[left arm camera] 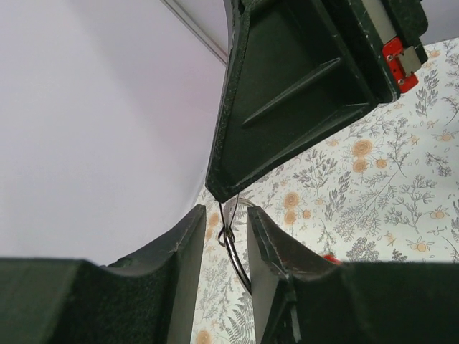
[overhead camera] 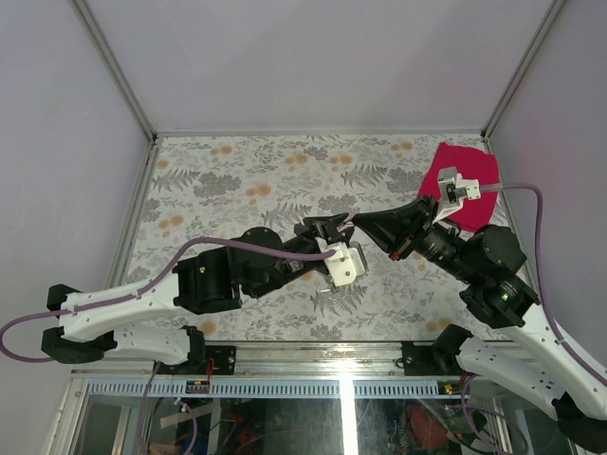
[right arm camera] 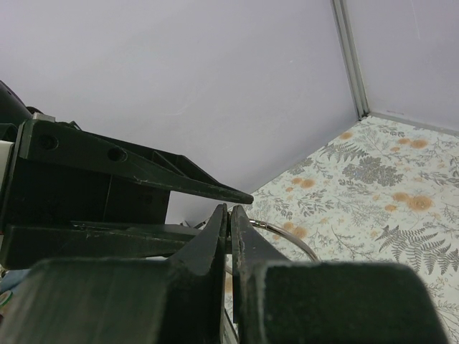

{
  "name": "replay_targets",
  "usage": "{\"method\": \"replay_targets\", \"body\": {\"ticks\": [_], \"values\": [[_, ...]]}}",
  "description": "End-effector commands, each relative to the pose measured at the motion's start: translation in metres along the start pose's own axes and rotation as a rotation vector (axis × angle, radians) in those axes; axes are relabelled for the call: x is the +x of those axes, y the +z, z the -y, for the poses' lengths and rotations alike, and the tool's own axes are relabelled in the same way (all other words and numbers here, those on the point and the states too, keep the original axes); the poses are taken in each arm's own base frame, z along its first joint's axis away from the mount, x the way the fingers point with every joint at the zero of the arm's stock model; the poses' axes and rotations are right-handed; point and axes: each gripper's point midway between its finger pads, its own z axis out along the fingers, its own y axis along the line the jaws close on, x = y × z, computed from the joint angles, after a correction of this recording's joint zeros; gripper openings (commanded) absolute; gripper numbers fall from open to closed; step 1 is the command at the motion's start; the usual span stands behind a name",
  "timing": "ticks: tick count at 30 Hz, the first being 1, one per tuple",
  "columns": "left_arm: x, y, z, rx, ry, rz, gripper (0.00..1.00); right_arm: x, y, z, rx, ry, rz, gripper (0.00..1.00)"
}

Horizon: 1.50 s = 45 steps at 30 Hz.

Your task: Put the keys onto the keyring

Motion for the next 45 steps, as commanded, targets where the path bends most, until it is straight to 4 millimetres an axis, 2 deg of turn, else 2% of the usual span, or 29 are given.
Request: {"method": "replay_targets", "body": {"ticks": [1, 14, 24, 30, 35, 37, 42, 45], "values": [[0.0, 0.001, -0.005, -0.035, 0.007, -0.003, 0.29, -0.05, -0.005, -0.031, -0.087, -0.055, 0.146, 0.0], [-0.006, 0.0, -0.007, -0.048, -0.004, 0.002, 0.16, -0.047, -0.004, -0.028, -0.082, -0.053, 0.136, 0.0], [-0.01, -0.002, -0.009, -0.067, -0.014, 0.015, 0.18, -0.044, -0.003, -0.027, -0.079, -0.052, 0.126, 0.0], [-0.014, -0.002, -0.011, -0.073, -0.023, 0.02, 0.05, -0.042, -0.003, -0.025, -0.075, -0.05, 0.121, 0.0], [-0.018, -0.003, -0.011, -0.074, -0.035, 0.03, 0.0, -0.044, -0.004, -0.026, -0.071, -0.053, 0.128, 0.0], [-0.018, -0.003, -0.012, -0.079, -0.033, 0.026, 0.0, -0.046, -0.005, -0.026, -0.069, -0.055, 0.133, 0.06], [-0.016, -0.004, -0.011, -0.08, -0.028, 0.02, 0.0, -0.049, -0.007, -0.024, -0.052, -0.058, 0.151, 0.33], [-0.016, -0.004, -0.011, -0.083, -0.029, 0.017, 0.0, -0.051, -0.008, -0.023, -0.045, -0.057, 0.158, 0.39]]}}
